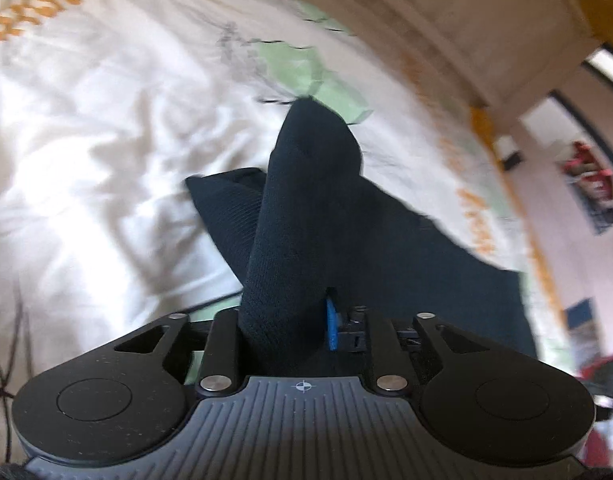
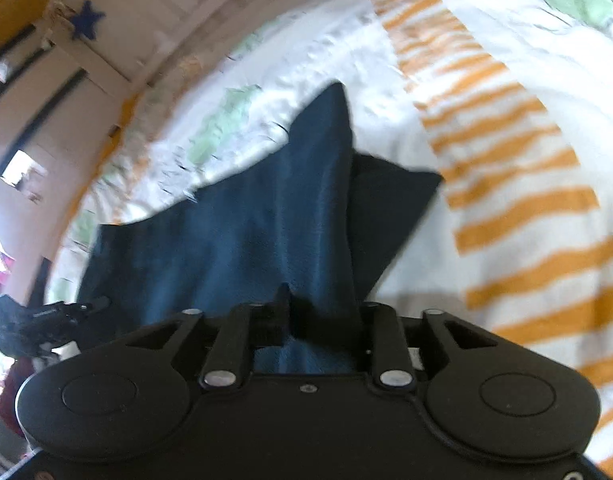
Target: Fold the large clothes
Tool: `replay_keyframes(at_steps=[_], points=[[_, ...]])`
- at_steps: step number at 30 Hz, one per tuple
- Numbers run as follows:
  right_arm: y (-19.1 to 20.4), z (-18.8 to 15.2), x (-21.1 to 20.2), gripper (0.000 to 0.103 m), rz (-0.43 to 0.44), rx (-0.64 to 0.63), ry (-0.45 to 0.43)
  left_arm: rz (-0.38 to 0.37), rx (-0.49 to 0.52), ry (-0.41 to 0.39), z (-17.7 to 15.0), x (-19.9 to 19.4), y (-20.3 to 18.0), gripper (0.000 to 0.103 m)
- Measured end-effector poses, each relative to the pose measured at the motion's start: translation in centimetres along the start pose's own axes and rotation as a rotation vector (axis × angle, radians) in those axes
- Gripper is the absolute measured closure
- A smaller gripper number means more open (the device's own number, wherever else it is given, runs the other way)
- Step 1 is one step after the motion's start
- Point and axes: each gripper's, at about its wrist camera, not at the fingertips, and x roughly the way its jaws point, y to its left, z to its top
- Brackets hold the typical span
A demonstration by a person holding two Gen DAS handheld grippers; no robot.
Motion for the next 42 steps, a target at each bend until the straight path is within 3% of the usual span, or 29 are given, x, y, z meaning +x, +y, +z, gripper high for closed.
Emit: replay_keyframes(at_steps=[4, 10, 17, 21, 25, 29, 35, 42], points=[[-1.1, 0.1, 1.3, 0.038, -0.069, 0.014, -0.032, 0.093, 0.043, -0.041, -0.2, 1.7, 0.3, 0.055], [-1.3, 1.1, 2.0, 0.033, -0.096, -0.018, -0.114, 0.18, 0.138, -0.109, -0.5, 3.0, -0.5, 0.033], [-0.7, 1.7, 3.5, 0.018, -0.165, -0.092, -0.166, 0.18, 0.145, -0.129, -1.7, 2.8, -0.2, 0.024], [0.1, 0.5, 4.1, 0.002, -0.176, -0.195, -0.17, 0.165, 0.154, -0.136, -2.1, 2.7, -0.1, 0.015], [1.2, -0.5, 4.7, 0.0, -0.224, -0.287, -0.188, 0.154, 0.157, -0.129, -2.0, 2.8, -0.2, 0.012], [0.6, -0.8, 4.6, 0.0, -0.193, -0.272, -0.224, 0.142, 0.129, -0.148, -1.8, 2.1, -0.1, 0.013], [0.6, -0.9, 4.5, 0.0, -0.191, -0.272, -0.234, 0.287, 0.153, -0.359, -2.3, -1.8, -3.0, 0.013], [0.6, -0.9, 4.5, 0.0, -0.191, -0.273, -0.232, 0.357, 0.267, -0.378, -3.1, -3.3, -9.3, 0.012]])
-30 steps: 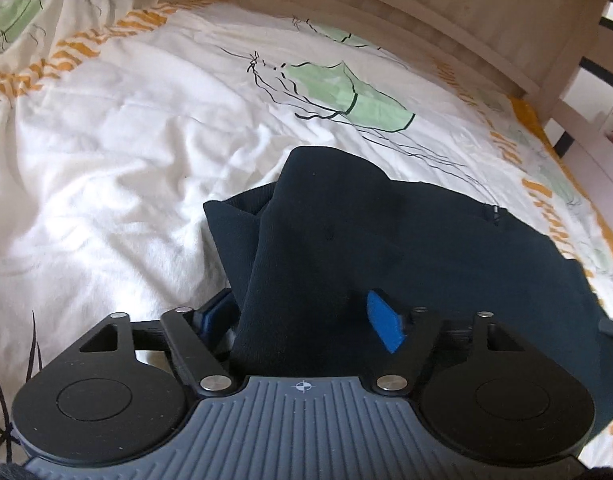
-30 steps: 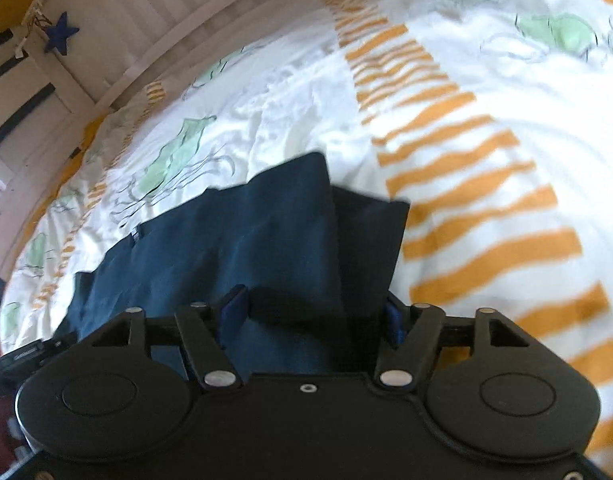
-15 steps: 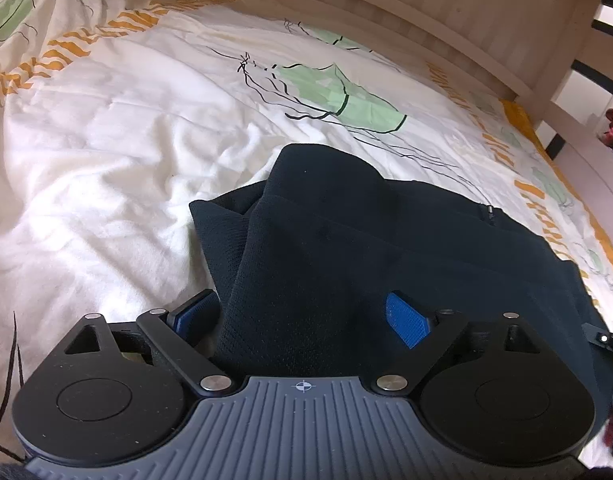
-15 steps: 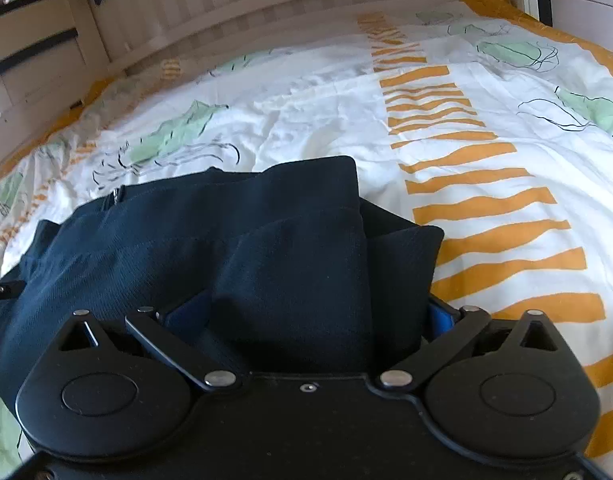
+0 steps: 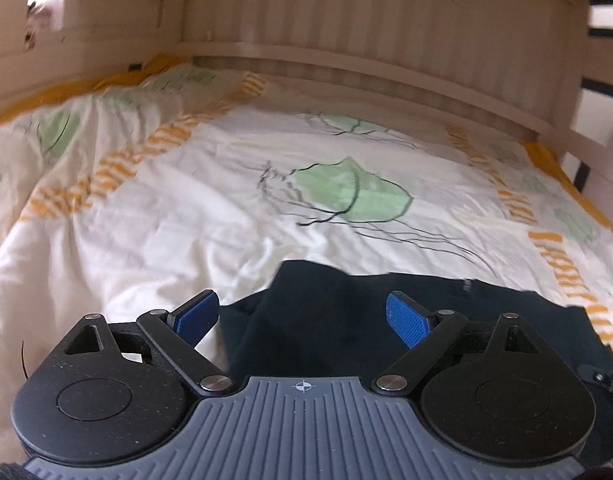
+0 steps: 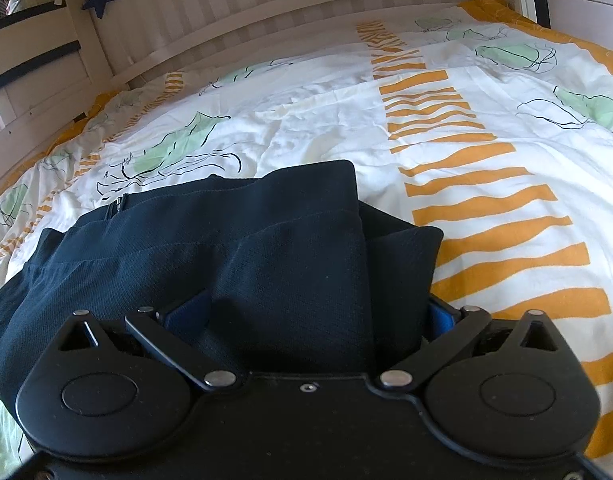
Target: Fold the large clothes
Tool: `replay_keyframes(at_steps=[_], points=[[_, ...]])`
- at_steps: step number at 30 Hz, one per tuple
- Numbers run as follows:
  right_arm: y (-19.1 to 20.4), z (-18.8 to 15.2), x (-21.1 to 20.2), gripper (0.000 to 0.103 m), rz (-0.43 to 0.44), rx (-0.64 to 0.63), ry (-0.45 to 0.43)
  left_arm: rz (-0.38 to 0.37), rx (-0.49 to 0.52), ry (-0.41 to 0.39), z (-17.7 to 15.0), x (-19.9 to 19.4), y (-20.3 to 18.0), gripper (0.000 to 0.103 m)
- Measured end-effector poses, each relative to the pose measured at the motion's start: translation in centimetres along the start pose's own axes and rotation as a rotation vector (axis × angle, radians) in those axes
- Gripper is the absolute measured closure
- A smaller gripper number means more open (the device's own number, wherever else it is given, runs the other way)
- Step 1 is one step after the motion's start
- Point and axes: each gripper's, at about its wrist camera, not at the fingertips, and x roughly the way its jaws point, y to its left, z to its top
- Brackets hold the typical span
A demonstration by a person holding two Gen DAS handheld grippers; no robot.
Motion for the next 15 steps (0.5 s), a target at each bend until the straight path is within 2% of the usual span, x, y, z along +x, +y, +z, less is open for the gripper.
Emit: replay_keyframes(at_steps=[3, 8, 13, 15], points=[[0.0, 0.0, 0.0, 0.0, 0.001, 0.0, 0.0, -0.001, 0.034, 0.0, 0.0, -0.6, -2.4, 0.012], [-0.1, 0.0, -0.1, 0.0, 0.006, 0.004, -0.003, -0.012, 0.031, 0.017, -0.1, -1.3, -5.4, 0.012], [-0.2, 0.0, -0.1, 0.0, 0.012, 0.007, -0.004, 0.114, 0.092, 0.022, -0.5, -1.5, -8.2, 0.012], [-0.2, 0.0, -0.2, 0.0, 0.013, 0.009, -0.004, 0.108, 0.117, 0.029, -0.8, -1.5, -8.9, 0.012]])
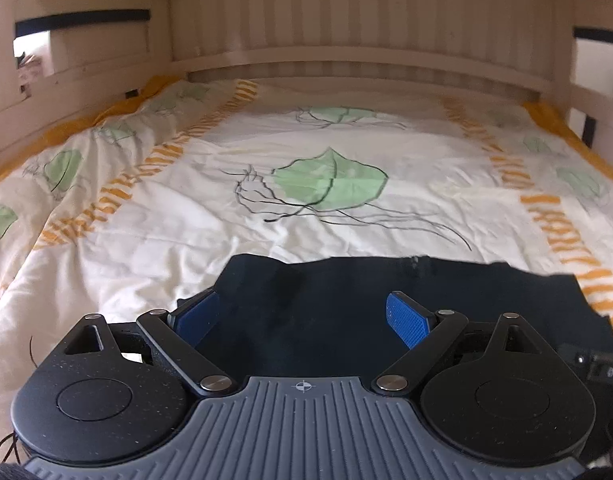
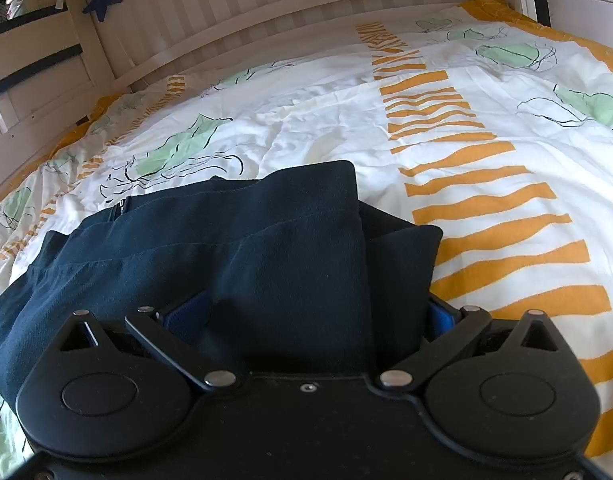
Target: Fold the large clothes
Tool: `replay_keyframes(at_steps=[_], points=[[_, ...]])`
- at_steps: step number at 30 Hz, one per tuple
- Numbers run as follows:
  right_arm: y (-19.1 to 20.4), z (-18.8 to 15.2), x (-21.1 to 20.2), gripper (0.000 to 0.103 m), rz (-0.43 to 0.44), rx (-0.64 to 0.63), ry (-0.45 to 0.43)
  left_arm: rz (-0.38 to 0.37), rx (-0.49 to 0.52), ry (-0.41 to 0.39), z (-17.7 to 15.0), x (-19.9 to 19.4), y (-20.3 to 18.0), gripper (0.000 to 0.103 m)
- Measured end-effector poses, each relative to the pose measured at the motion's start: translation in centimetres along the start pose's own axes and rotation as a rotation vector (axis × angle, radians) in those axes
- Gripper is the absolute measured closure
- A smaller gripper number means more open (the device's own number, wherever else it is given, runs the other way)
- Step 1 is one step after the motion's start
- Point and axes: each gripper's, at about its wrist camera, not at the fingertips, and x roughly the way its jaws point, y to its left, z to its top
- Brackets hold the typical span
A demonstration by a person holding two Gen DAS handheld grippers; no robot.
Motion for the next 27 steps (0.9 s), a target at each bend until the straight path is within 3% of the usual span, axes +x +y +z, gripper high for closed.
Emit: replay_keyframes(at_steps=[10, 21, 24, 27], points=[[0.0, 0.0, 0.0, 0.0, 0.001, 0.001, 0.001, -0.073, 0.019, 0.074, -1.1, 2.0, -2.7, 0.012], [-0.1, 0.0, 0.0, 0.0, 0.002, 0.001, 0.002, -0.068, 0.01, 0.149, -3.6, 5.8, -3.4, 0.012], [-0.1, 0.1, 0.0, 0.0, 0.002, 0.001, 0.002, -0.086, -0.016, 0.13, -4.3, 6.0, -3.0, 0.011], [-0.1, 0.1, 0.0, 0.0, 0.003, 0.001, 0.002, -0.084, 0.024, 0.106, -5.0, 6.0, -3.4, 0.01]])
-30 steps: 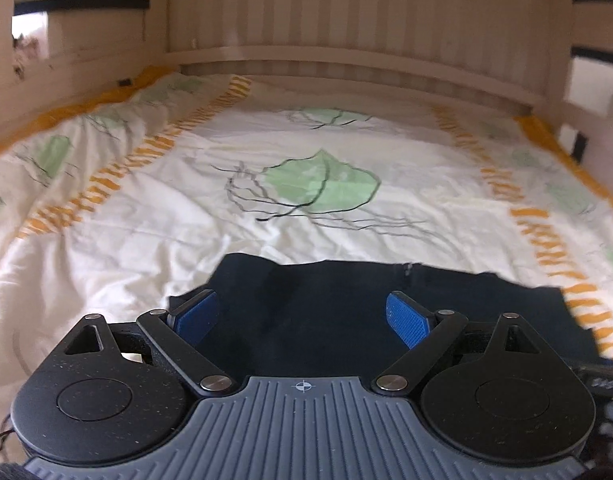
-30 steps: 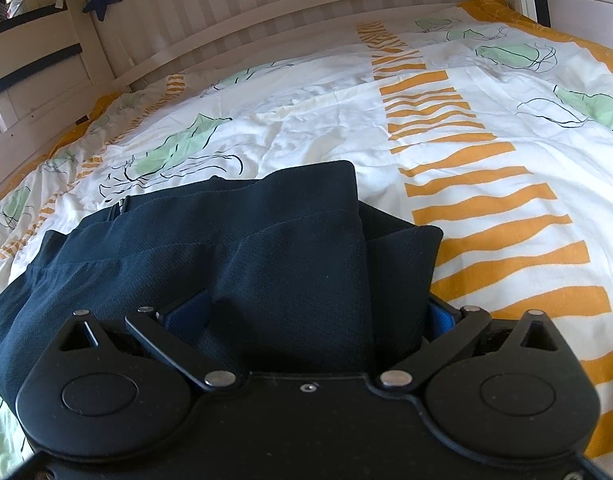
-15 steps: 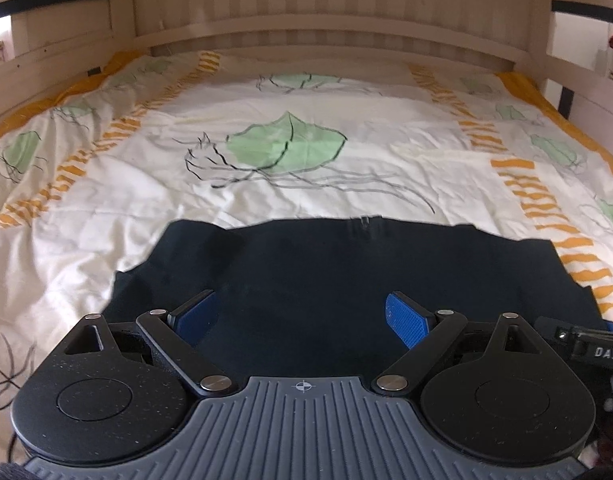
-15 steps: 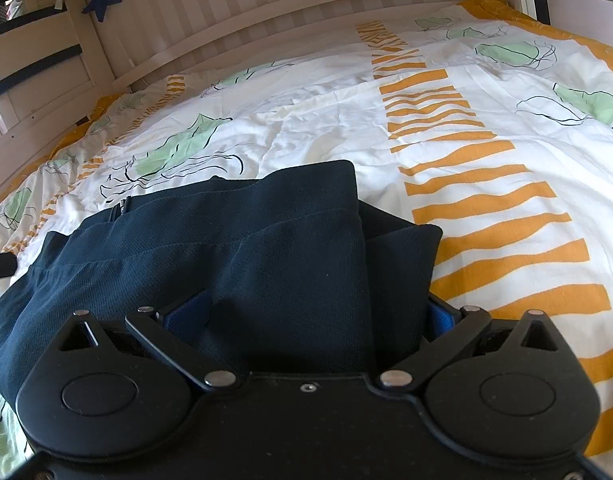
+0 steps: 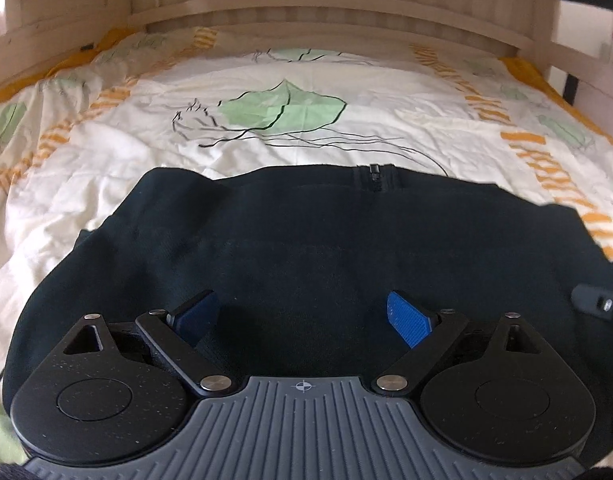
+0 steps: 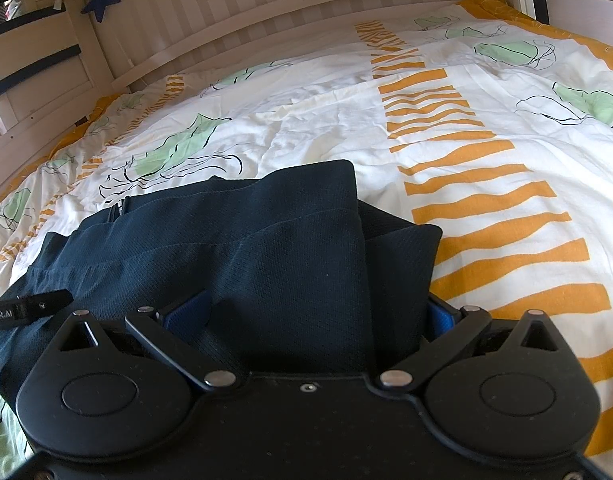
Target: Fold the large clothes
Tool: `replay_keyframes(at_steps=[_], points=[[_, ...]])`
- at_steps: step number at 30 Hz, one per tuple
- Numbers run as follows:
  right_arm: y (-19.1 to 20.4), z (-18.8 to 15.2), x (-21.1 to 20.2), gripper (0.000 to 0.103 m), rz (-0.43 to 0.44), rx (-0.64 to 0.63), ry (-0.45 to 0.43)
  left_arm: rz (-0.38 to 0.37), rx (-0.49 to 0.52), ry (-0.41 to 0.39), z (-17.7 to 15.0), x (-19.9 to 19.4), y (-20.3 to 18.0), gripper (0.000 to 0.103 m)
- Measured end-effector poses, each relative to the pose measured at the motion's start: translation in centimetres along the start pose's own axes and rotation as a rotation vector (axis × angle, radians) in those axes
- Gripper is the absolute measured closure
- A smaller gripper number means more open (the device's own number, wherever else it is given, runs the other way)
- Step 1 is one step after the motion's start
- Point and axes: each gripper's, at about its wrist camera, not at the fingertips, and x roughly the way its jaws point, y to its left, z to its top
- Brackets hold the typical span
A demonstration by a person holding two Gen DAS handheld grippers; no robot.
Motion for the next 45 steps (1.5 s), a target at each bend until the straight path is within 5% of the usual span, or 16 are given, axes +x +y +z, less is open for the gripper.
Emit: replay_keyframes(at_steps=[14, 21, 25, 30, 45], points=[[0.0, -0.1, 0.0, 0.0, 0.0, 0.004, 0.002, -0.014, -0.001, -0.01, 0.0, 0.1, 0.2, 0.01], [0.0, -0.1, -0.1, 0.0, 0.001, 0.012, 0.001, -0.073, -0.043, -0.034, -0.6, -3.1, 0.7, 0.026], [0.1, -0.1, -0.1, 0.0, 0.002, 0.014, 0.002, -0.103, -0.009, -0.077, -1.7, -5.2, 0.4, 0.049], [0.0, -0.1, 0.0, 0.0, 0.003, 0.013, 0.002, -0.129, -0.009, -0.09, -2.3, -5.9, 0.3, 0.064], [-0.7, -0.1, -1.4, 0.0, 0.058, 0.133, 0.067, -0.157, -0.028, -0.051, -3.8, -4.1, 0.1, 0.069]])
